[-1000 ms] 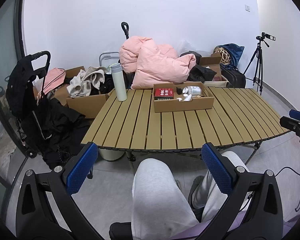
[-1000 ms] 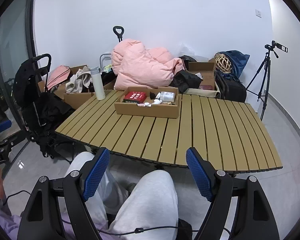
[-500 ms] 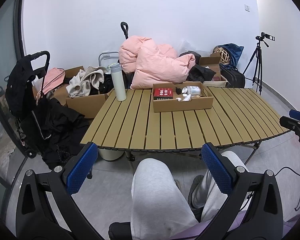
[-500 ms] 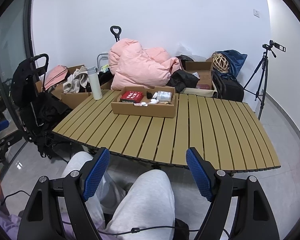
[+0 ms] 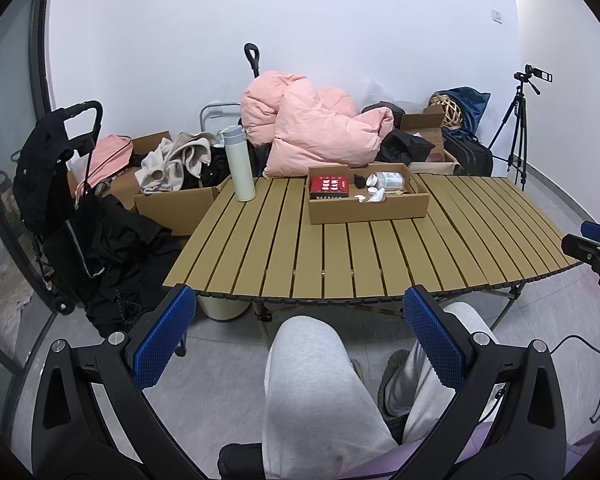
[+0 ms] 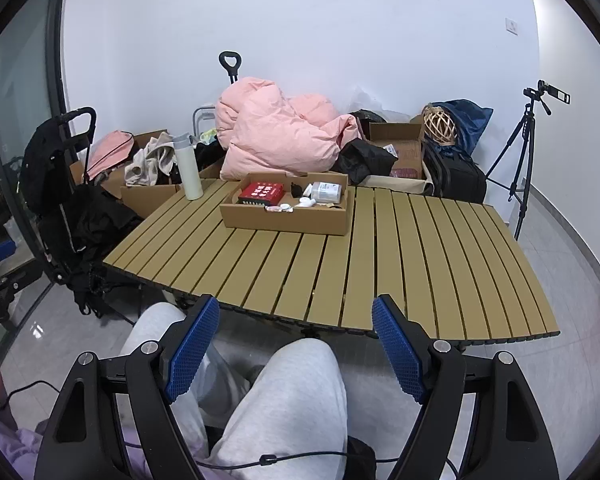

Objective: Organize objects

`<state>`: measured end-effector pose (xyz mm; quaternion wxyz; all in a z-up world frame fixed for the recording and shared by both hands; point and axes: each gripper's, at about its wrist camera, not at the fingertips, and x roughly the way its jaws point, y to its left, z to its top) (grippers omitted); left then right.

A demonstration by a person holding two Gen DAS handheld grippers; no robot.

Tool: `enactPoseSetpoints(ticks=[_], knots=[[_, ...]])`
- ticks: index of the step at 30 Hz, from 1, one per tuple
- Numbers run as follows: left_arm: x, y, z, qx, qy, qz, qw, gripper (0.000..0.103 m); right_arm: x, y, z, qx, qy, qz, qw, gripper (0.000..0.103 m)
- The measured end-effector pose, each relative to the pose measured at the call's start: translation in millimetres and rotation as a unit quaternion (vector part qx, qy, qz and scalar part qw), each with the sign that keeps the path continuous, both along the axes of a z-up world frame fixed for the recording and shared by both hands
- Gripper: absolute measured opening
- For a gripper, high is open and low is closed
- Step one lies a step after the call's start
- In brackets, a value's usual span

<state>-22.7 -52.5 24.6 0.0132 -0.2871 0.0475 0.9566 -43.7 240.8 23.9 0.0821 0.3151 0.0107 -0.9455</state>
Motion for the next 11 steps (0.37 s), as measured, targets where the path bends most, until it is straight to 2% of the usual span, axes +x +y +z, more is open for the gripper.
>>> enactPoseSetpoints(ticks=[11], knots=[[4.7,0.7,-1.4,0.013,0.0,-0.009,0.9999,0.103,-2.3,-0.7,-4.1,-0.002,-0.004,-0.004,1.0,0.082]])
